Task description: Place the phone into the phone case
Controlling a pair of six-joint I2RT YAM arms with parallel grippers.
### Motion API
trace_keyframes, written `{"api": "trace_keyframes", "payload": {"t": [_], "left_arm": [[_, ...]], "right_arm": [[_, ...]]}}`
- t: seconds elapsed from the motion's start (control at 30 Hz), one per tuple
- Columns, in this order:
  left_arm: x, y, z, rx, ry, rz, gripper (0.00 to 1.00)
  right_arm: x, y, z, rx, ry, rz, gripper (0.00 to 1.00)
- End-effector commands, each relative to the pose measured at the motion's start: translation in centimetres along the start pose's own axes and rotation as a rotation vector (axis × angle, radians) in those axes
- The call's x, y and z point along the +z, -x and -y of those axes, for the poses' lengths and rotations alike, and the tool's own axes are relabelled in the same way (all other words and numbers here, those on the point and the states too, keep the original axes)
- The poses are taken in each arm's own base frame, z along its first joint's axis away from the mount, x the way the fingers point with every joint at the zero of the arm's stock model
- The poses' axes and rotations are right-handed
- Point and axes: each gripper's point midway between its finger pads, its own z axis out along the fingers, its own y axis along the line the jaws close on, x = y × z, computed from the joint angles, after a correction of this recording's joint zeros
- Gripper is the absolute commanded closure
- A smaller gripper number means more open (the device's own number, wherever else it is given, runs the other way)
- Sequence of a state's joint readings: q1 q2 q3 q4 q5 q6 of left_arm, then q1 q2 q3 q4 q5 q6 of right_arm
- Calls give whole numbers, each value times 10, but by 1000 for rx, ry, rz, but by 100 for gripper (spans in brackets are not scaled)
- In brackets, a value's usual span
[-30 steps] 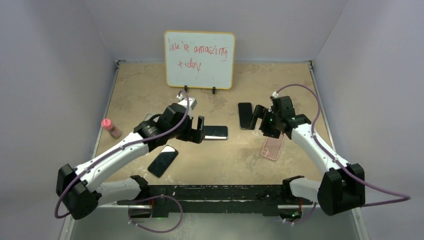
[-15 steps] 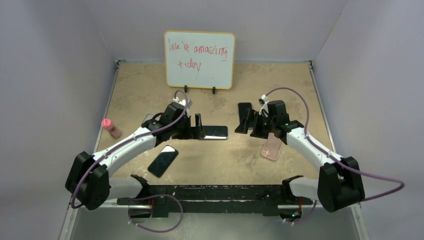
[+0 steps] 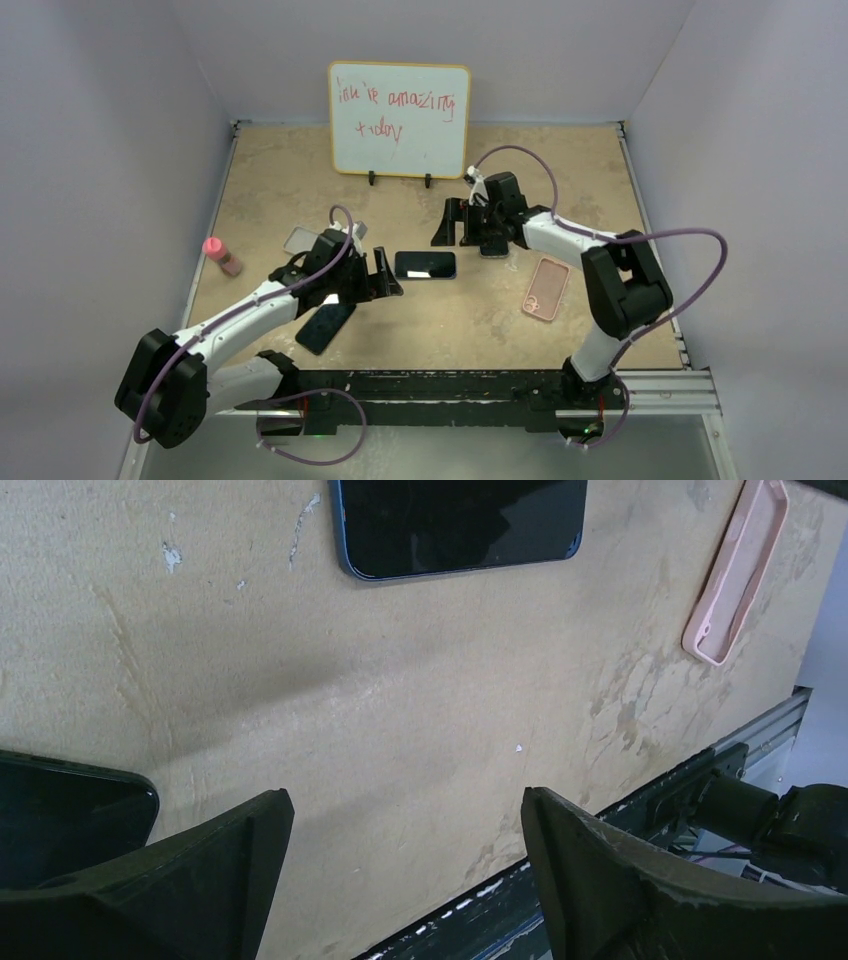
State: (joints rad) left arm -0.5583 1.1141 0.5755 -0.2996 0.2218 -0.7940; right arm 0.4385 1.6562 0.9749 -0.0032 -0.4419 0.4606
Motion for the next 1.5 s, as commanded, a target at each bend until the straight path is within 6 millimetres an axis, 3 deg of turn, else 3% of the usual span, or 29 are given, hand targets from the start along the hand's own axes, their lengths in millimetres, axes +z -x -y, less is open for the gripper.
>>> {"api": "trace_keyframes", "payload": {"t": [0.0,0.13,0.37,0.8,1.0,1.17,1.47], "left_arm": [[-2,4,10,14,-59,20,13],[-6,4,13,24,-76,27,13],[-4,-2,8,13,-67,6,15],[-9,7,10,-49,-86,28,22],[-21,20,9,-27,-66,77,22],[-44,43,1,23,49,178,16],[-121,89,-5,96,215,439,9]], "right_arm": [[18,30,-16,-103,66,26,5],[38,29,-16,-130,71,-13,5],[58,4,-10,-149,79,-99,6],[43,-69,-9,-164,88,-207,7],[31,-91,-1,-200,8,-205,7],[34,-93,0,-302,-124,-142,4],[45,-72,-12,-471,-255,-32,1]]}}
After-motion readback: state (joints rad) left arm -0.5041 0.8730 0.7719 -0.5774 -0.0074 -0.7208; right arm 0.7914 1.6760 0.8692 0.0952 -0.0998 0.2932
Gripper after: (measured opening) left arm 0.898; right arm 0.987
